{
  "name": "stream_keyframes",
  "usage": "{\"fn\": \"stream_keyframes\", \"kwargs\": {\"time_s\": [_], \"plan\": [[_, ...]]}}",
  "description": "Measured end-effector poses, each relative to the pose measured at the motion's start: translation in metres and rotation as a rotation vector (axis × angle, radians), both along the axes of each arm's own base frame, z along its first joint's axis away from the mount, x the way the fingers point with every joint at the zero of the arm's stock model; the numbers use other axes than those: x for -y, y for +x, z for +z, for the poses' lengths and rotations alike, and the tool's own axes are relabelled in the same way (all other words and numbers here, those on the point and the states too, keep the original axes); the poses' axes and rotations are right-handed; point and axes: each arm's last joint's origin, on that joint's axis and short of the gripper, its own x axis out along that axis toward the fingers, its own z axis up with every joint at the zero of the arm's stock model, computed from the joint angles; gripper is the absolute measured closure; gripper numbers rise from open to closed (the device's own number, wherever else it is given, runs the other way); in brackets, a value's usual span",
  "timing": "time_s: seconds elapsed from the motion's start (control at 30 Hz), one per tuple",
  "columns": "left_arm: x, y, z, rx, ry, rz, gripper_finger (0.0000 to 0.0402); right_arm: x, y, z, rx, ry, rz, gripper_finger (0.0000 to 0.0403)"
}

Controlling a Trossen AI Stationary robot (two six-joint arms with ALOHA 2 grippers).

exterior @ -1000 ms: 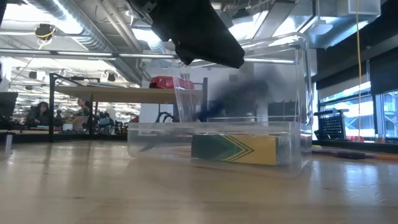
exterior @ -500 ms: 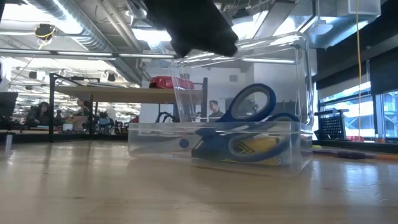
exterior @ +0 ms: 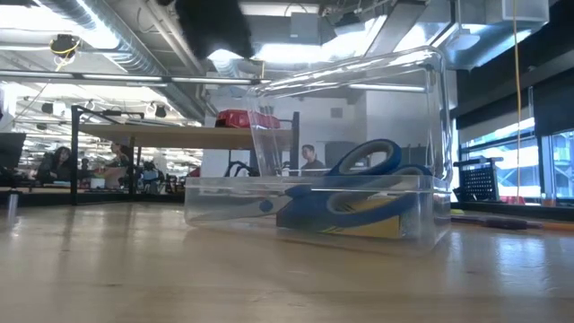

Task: Pack school essentials
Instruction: Put the pink sticky note into the transparent supply box

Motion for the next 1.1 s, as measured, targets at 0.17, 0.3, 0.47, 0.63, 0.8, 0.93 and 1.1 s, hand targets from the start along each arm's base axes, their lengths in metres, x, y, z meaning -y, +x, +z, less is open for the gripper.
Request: {"fn": "stream_keyframes", "kwargs": {"time_s": [0.17, 0.3, 0.47, 0.63, 0.8, 0.93, 1.1], "plan": [[-0.007, -0.013, -0.002, -0.117, -0.011, 0.118, 0.0314, 0.017, 0.008, -0.004, 0.005, -0.054, -0.083, 0.0258], [-0.008, -0.023, -0.002, -0.183, -0.031, 0.185, 0.0314, 0.036, 0.019, -0.004, -0.016, -0.028, -0.131, 0.0258], [-0.004, -0.033, 0.008, -0.170, -0.046, 0.212, 0.0314, 0.059, 0.033, -0.006, -0.062, -0.025, -0.122, 0.0258], [-0.001, -0.046, 0.023, -0.107, -0.035, 0.255, 0.0314, 0.086, 0.045, -0.009, -0.161, 0.137, -0.116, 0.0258], [0.000, -0.060, 0.034, -0.080, -0.023, 0.279, 0.0314, 0.108, 0.058, -0.008, -0.186, 0.286, -0.027, 0.0258], [0.001, -0.068, 0.041, -0.044, -0.024, 0.294, 0.0314, 0.129, 0.066, -0.018, -0.196, 0.235, -0.020, 0.0258], [0.004, -0.073, 0.046, -0.008, -0.011, 0.299, 0.0314, 0.151, 0.074, -0.044, -0.216, 0.194, -0.095, 0.0258]]}}
